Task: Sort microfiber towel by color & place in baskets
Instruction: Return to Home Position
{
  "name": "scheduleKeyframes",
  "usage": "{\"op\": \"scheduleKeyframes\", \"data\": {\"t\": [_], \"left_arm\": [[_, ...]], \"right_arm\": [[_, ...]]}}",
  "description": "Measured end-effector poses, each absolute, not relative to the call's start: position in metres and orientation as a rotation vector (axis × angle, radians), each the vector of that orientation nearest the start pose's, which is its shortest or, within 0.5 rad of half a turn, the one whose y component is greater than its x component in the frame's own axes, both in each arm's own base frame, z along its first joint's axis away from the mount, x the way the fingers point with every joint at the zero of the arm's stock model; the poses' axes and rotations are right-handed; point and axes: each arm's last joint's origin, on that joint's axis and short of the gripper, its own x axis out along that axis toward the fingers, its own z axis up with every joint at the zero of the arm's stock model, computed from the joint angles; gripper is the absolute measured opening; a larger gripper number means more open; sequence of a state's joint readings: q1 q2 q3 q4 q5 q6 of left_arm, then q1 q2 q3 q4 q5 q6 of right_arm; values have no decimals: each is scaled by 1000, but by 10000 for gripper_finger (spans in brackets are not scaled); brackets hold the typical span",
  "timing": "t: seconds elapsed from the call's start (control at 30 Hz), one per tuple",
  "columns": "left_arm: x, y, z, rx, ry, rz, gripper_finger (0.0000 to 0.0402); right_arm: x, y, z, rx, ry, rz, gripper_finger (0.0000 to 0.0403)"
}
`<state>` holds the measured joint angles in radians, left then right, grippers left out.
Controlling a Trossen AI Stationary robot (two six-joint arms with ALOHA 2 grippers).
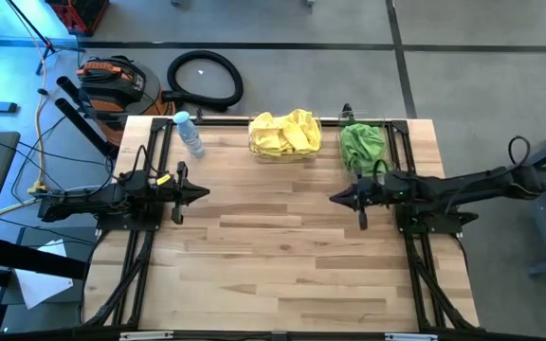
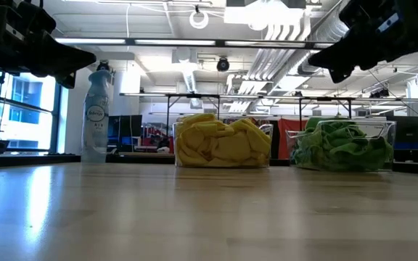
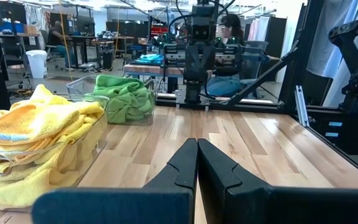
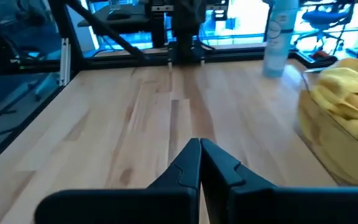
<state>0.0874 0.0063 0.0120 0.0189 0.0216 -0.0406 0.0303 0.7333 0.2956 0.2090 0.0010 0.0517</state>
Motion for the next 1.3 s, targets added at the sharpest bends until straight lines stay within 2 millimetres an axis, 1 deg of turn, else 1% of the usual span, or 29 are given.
{"op": "scheduleKeyframes", "data": {"t": [0.17,0.3,0.43,0.63,1.03,1.23,1.3], "left_arm": [[97,8,169,-39,-26,65,0],[97,8,169,-39,-26,65,0],[97,8,169,-39,-26,65,0],[97,8,169,-39,-26,65,0],[97,8,169,-39,-26,65,0],[97,8,169,-39,-26,65,0],[97,8,169,-39,-27,65,0]], "right_arm": [[149,4,195,49,198,19,0],[137,4,180,109,157,6,0],[126,3,171,129,100,9,0],[115,2,170,117,-3,9,0],[96,0,179,108,-140,0,0],[97,0,170,104,-25,-7,0],[97,0,168,78,-1,-3,0]]}}
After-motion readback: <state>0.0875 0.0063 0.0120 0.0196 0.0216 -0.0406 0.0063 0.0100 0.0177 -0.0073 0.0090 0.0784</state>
